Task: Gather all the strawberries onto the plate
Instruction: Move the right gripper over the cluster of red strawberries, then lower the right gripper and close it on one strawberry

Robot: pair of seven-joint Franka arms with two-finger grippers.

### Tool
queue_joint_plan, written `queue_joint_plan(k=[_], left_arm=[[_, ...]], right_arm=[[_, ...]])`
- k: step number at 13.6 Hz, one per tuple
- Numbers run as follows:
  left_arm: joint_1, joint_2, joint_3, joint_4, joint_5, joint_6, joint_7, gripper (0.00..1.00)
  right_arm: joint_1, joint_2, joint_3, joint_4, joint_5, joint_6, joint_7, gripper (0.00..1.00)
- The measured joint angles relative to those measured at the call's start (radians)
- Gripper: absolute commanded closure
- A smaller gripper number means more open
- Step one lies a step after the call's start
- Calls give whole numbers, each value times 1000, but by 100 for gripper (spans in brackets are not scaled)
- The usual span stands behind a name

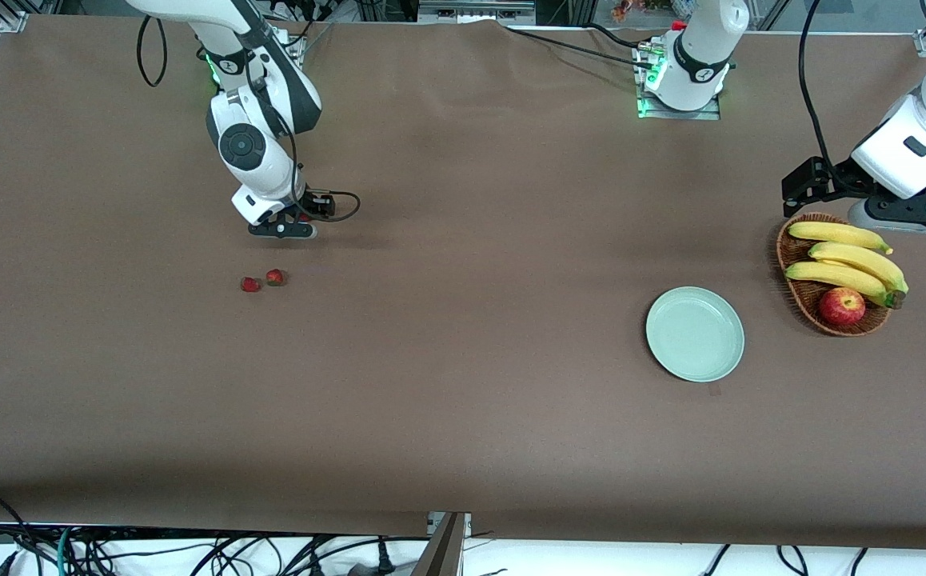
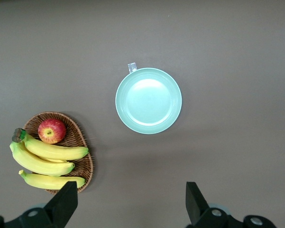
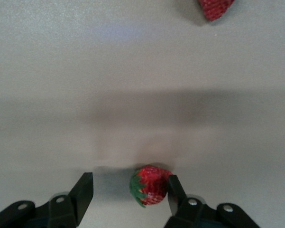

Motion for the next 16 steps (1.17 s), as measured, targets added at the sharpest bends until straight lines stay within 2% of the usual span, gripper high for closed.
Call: queue_joint_plan(k=[1, 6, 9, 13, 16], left_arm=[[0, 0, 1, 0, 0, 0, 0, 0], [1, 0, 1, 0, 0, 0, 0, 0], [0, 0, 1, 0, 0, -1, 0, 0], [0, 0, 1, 0, 0, -3, 0, 0], [0, 0, 0, 0, 0, -6, 0, 0]], right_arm=[[0, 0, -1, -1, 0, 0, -1, 32], [-1, 1, -3, -6, 0, -1, -3, 66], [-1, 18, -1, -8, 1, 13, -3, 91], [0, 25, 3, 10, 4, 30, -2, 93], [0, 26, 28, 104, 4, -51, 40, 93]])
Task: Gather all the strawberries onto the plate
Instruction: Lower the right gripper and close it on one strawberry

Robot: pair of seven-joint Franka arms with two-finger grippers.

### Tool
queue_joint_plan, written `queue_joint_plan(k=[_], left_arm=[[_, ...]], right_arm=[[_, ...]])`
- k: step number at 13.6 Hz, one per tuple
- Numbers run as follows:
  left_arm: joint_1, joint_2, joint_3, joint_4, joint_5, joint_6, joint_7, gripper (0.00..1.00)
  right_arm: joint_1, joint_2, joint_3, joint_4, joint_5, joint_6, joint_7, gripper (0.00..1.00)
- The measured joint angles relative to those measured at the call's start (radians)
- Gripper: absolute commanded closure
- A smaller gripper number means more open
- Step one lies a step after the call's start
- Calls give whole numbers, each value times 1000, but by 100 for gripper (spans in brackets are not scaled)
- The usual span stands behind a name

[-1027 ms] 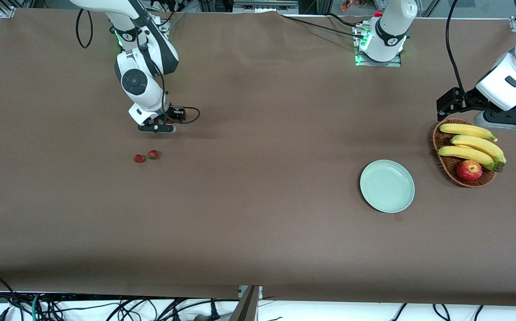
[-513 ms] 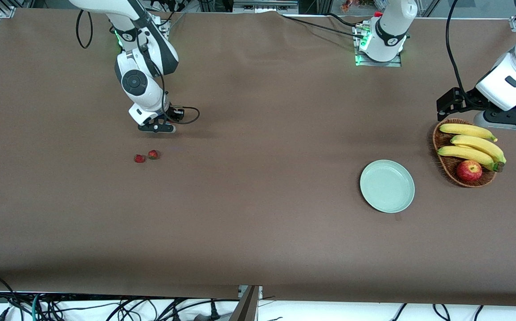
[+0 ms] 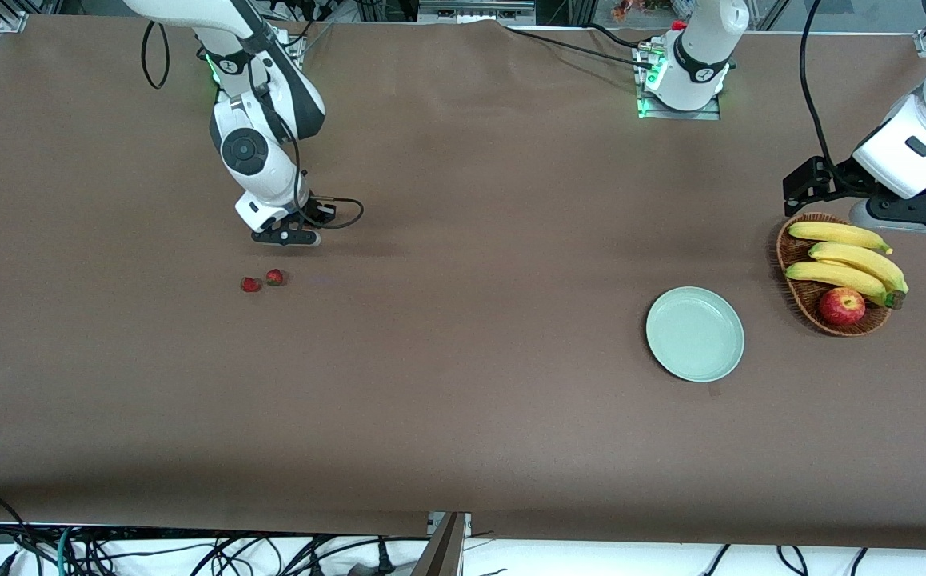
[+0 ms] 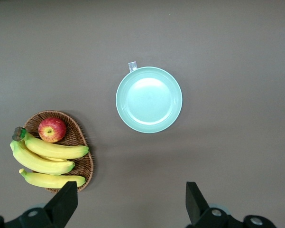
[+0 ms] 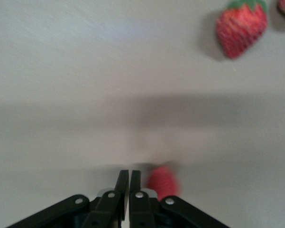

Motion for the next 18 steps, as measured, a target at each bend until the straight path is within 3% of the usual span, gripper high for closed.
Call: queue_joint_plan(k=[2, 3, 4, 6, 8, 13, 18], left_arm=[[0, 0, 0, 0, 0, 0, 0, 0], [0, 0, 0, 0, 0, 0, 0, 0], [0, 0, 0, 0, 0, 0, 0, 0], [0, 0, 0, 0, 0, 0, 0, 0], [0, 0, 0, 0, 0, 0, 0, 0], [0, 0, 0, 0, 0, 0, 0, 0], [0, 0, 0, 0, 0, 0, 0, 0]], right_arm=[[3, 0, 23, 80, 0, -108, 39, 92], [4, 0, 27, 106, 0, -145, 46, 78], [4, 0, 28, 119, 0, -165, 47, 46], [4, 0, 26, 109, 0, -178, 46, 33], [4, -2, 4, 85, 0, -179, 12, 28], [0, -28, -124, 11, 0, -175, -155, 28], [1, -29, -141, -32, 0, -105, -176, 28]])
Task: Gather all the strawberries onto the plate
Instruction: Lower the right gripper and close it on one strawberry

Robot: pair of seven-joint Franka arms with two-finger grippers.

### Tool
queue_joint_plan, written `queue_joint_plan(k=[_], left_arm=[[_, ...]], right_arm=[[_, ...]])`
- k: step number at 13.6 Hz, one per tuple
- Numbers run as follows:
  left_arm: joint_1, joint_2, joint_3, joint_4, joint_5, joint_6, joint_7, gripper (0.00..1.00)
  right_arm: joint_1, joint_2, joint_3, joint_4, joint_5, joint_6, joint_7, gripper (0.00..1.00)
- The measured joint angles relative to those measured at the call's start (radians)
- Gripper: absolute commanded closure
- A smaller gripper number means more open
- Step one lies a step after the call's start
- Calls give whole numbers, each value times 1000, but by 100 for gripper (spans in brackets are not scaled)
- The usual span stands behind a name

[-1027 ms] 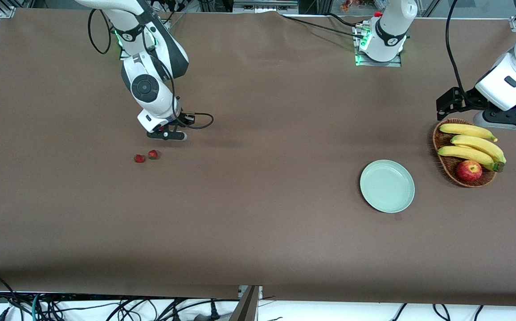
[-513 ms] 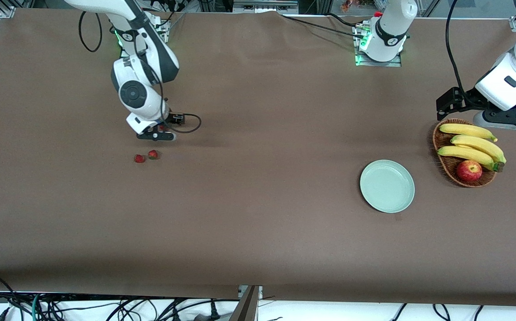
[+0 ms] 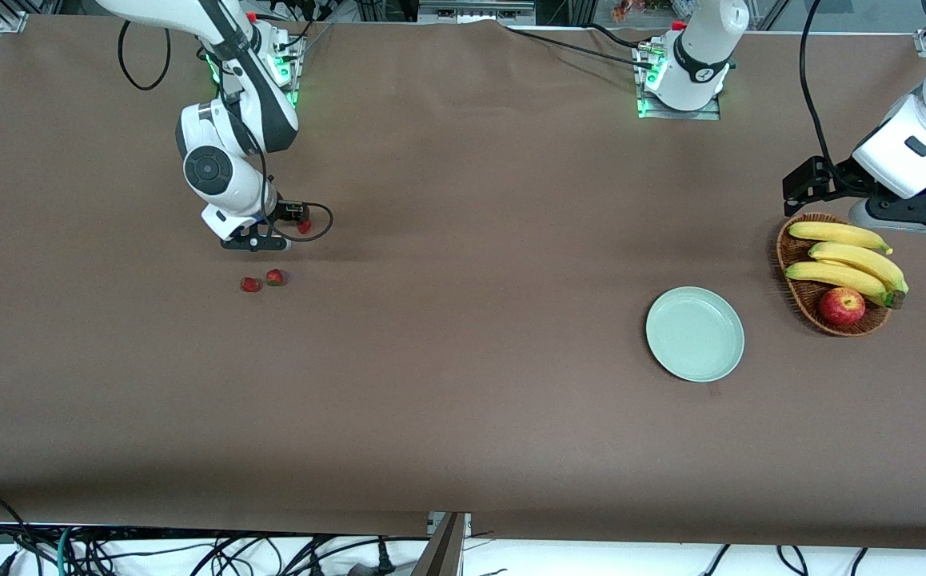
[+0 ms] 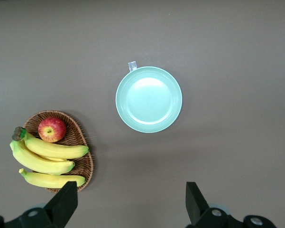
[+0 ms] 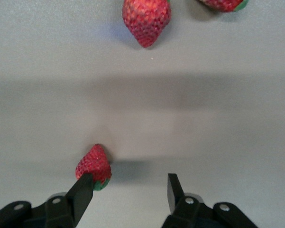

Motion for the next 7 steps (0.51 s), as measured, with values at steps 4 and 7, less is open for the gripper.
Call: queue_joint_plan(k=[4, 7], left_arm=[[0, 0, 0, 0, 0, 0, 0, 0], [0, 0, 0, 0, 0, 0, 0, 0]], right_arm=[[0, -4, 2, 1, 0, 5, 2, 28], [0, -29, 3, 11, 1, -35, 3, 28]])
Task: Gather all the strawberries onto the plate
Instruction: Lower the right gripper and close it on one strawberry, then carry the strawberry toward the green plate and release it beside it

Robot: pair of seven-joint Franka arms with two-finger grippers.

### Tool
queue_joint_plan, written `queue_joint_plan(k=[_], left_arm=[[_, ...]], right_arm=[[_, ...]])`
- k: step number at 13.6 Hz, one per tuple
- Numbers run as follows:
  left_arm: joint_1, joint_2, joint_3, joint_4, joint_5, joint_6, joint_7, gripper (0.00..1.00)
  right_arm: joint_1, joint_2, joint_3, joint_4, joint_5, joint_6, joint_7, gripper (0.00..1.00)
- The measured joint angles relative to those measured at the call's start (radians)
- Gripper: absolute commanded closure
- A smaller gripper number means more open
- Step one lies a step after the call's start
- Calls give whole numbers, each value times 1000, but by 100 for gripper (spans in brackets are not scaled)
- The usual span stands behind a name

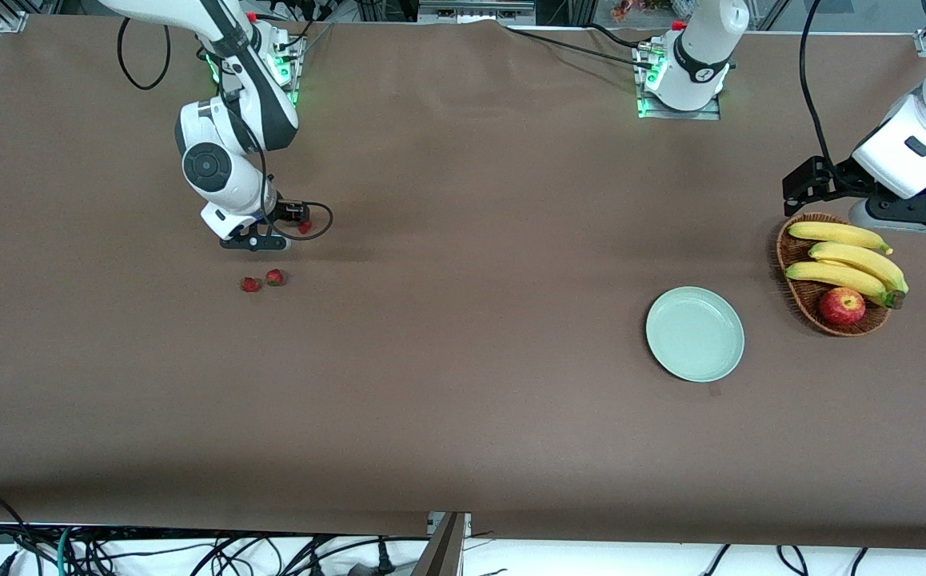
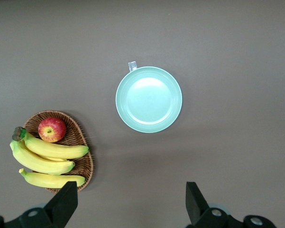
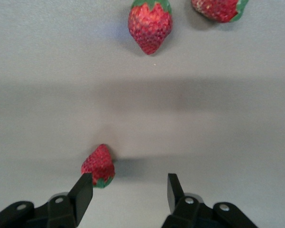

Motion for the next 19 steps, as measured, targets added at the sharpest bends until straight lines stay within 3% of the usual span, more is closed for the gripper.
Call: queue_joint_plan(k=[5, 10, 13, 16, 17, 19], left_arm=[[0, 0, 0, 0, 0, 0, 0, 0], [0, 0, 0, 0, 0, 0, 0, 0], [0, 0, 0, 0, 0, 0, 0, 0], [0, 0, -2, 0, 0, 0, 0, 0], [0, 0, -3, 0, 0, 0, 0, 0], [0, 0, -5, 0, 0, -3, 0, 0]], right_arm=[[0, -11, 8, 4, 34, -3, 8, 28], [2, 65, 23, -2, 45, 97, 18, 33], [3, 86, 34, -2, 46, 119, 27, 57], [3, 87, 36, -3, 47, 119, 31, 95], [3, 86, 37, -3, 47, 119, 32, 100], [2, 86, 57, 3, 53, 126, 61, 100]])
